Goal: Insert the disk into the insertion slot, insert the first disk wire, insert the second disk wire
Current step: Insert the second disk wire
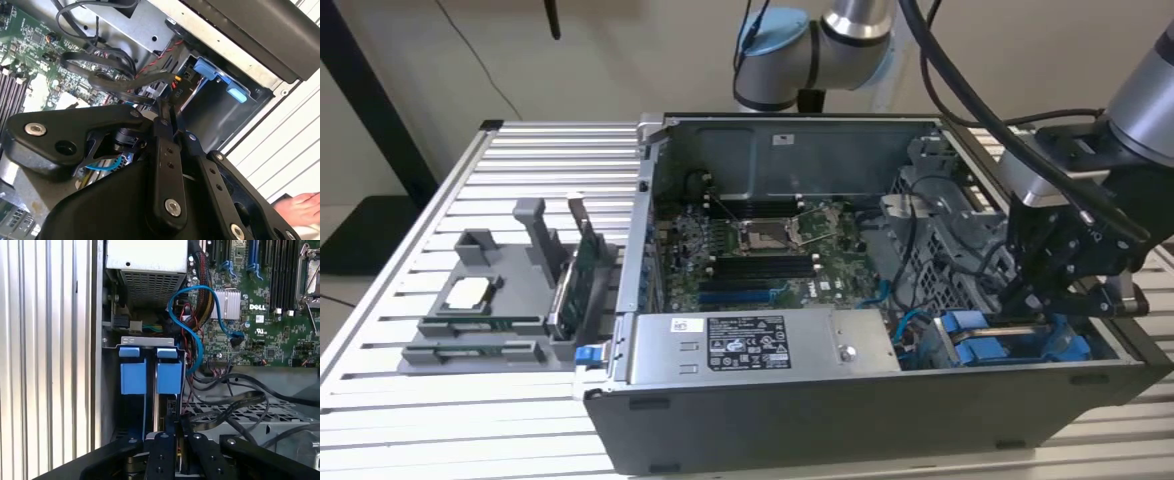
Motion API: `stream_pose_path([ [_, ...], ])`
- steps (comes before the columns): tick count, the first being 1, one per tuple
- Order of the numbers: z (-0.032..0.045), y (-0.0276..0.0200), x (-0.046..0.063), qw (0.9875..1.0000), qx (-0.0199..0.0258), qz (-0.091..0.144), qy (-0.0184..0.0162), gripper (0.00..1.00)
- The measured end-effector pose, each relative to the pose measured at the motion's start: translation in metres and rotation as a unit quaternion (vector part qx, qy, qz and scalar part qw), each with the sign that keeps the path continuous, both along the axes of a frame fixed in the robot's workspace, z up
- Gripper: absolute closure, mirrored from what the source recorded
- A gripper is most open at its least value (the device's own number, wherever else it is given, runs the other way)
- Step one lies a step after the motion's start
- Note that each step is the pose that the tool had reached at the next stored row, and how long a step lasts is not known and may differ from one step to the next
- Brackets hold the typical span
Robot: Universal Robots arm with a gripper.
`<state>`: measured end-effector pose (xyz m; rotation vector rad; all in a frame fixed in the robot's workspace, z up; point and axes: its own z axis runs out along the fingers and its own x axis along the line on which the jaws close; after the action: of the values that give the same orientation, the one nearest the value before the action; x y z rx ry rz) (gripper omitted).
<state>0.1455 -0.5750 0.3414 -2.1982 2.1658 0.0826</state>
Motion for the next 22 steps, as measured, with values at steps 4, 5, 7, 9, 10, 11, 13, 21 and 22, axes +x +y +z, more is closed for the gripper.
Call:
stream_pose_path([
  [4,-0.0037,0.0000,0.000,1.0000,-0.0008,0.000,0.0000,0.84],
  [5,-0.0044,0.0000,0.000,1.0000,-0.0007,0.000,0.0001,0.84],
  [7,-0.0045,0.0001,0.000,1.0000,0.0003,0.000,0.0000,0.82],
  [9,0.0015,0.0000,0.000,1.0000,0.0007,0.000,-0.0001,0.82],
  [10,0.0058,0.0000,0.000,1.0000,-0.0001,0.000,0.0000,0.76],
  [11,0.0090,0.0000,0.000,1.0000,0.0002,0.000,0.0000,0.76],
  [13,0.0142,0.0000,0.000,1.0000,-0.0001,0.000,0.0000,0.76],
  [21,0.0228,0.0000,0.000,1.0000,0.0000,0.000,0.0000,0.76],
  [22,0.0228,0.0000,0.000,1.0000,0.0000,0.000,0.0000,0.76],
])
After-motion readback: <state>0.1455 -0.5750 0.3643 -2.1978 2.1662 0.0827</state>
